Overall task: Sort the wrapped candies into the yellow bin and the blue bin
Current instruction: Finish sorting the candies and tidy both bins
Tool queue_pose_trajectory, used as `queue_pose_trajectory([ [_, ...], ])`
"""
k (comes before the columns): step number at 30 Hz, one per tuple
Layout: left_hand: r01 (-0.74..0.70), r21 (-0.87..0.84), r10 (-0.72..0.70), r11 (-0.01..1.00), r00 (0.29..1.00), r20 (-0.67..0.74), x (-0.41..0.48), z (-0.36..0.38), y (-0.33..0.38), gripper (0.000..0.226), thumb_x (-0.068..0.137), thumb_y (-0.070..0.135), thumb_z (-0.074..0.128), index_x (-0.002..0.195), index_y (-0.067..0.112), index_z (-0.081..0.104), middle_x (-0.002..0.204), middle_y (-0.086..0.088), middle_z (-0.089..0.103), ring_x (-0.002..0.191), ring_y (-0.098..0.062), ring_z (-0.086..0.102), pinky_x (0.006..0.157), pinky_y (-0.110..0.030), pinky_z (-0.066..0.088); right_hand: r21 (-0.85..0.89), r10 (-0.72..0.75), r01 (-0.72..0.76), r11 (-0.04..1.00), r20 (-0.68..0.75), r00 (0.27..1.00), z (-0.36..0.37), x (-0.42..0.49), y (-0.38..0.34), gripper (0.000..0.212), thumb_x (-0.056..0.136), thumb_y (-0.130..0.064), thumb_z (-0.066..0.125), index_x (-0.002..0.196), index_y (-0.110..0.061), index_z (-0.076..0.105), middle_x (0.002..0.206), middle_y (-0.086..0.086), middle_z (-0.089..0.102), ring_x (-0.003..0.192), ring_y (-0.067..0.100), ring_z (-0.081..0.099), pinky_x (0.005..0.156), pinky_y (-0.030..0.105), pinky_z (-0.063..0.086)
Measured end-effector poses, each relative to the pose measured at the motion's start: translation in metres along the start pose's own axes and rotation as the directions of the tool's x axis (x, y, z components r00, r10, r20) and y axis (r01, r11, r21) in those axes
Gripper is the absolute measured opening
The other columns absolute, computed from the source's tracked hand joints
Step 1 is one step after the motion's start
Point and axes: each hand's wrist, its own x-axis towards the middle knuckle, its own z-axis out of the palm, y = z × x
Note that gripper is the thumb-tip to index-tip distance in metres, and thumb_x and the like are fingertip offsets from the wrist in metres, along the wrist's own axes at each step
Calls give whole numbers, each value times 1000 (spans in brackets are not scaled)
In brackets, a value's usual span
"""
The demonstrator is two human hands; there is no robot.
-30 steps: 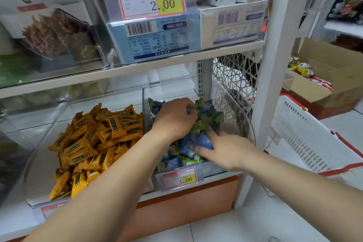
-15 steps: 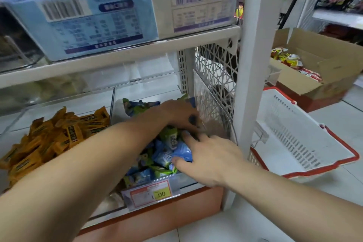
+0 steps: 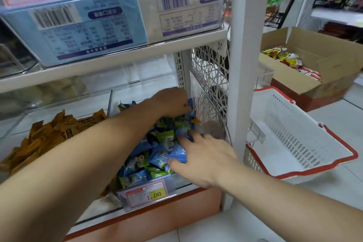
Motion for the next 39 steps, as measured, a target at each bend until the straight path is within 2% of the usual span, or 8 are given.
queue_pose_trajectory([
  [4, 27, -274, -24, 961, 1000, 14, 16, 22, 13, 13, 94, 32, 61, 98, 20, 61, 91, 7, 56, 91, -15, 55, 76, -28, 40, -6, -1, 1, 1000, -6, 1000, 2, 0, 1, 77, 81, -77, 23, 144, -34, 38, 145, 0, 43, 124, 30, 47, 81, 43, 38],
  [8, 179, -360, -154, 916, 983, 98, 30, 40, 12, 24, 100, 40, 47, 81, 26, 50, 88, 1, 55, 82, -15, 50, 68, -32, 36, -9, -2, 2, 1000, -12, 1000, 3, 2, 1, 77, 80, -77, 23, 143, -35, 39, 142, 1, 46, 120, 31, 51, 79, 43, 38],
  [13, 139, -192, -77, 971, 951, 301, 29, 40, 15, 34, 93, 49, 57, 88, 16, 55, 94, -6, 53, 85, -17, 50, 74, -32, 40, 12, -15, 15, 1000, -29, 999, 2, 2, 1, 76, 79, -76, 25, 140, -36, 41, 142, 0, 48, 120, 30, 52, 79, 42, 37],
  [19, 66, -330, 28, 942, 961, 274, 19, 32, 13, 27, 87, 41, 72, 103, 20, 74, 101, 5, 70, 90, -11, 63, 81, -29, 50, 21, -32, 33, 999, -65, 997, 3, 1, 2, 74, 78, -77, 23, 138, -39, 41, 138, -4, 52, 117, 29, 54, 74, 41, 33],
  [26, 39, -542, -122, 839, 986, -117, -19, 4, 5, 33, 77, 38, 83, 103, 26, 67, 95, 5, 65, 90, -14, 62, 79, -32, 51, -7, -48, 48, 999, -129, 990, 3, -1, 1, 72, 78, -78, 21, 132, -40, 49, 127, -2, 60, 110, 28, 59, 69, 38, 34],
  [29, -19, -528, -165, 849, 940, -299, -60, -16, -4, 21, 83, 37, 77, 102, 29, 72, 93, 11, 59, 88, -6, 58, 77, -15, 43, -8, -55, 55, 998, -144, 988, 1, -2, 1, 73, 78, -78, 23, 133, -38, 49, 127, -2, 59, 111, 28, 58, 70, 38, 37],
  [36, 70, -484, -319, 872, 832, -454, -212, -29, -56, 14, 78, 42, 77, 91, 40, 71, 94, 23, 65, 85, 8, 61, 71, -5, 41, 39, -79, 87, 995, -183, 980, -12, -4, -5, 68, 86, -64, 44, 146, -32, 40, 143, 1, 51, 126, 31, 48, 99, 42, 46],
  [39, 296, -407, -460, 864, 791, -402, -254, -24, -78, 16, 84, 28, 76, 98, 34, 71, 103, 10, 68, 93, -8, 65, 82, -27, 53, 56, -76, 85, 995, -160, 984, -22, -8, -7, 67, 88, -61, 48, 147, -32, 41, 145, 0, 49, 128, 30, 48, 98, 41, 46],
])
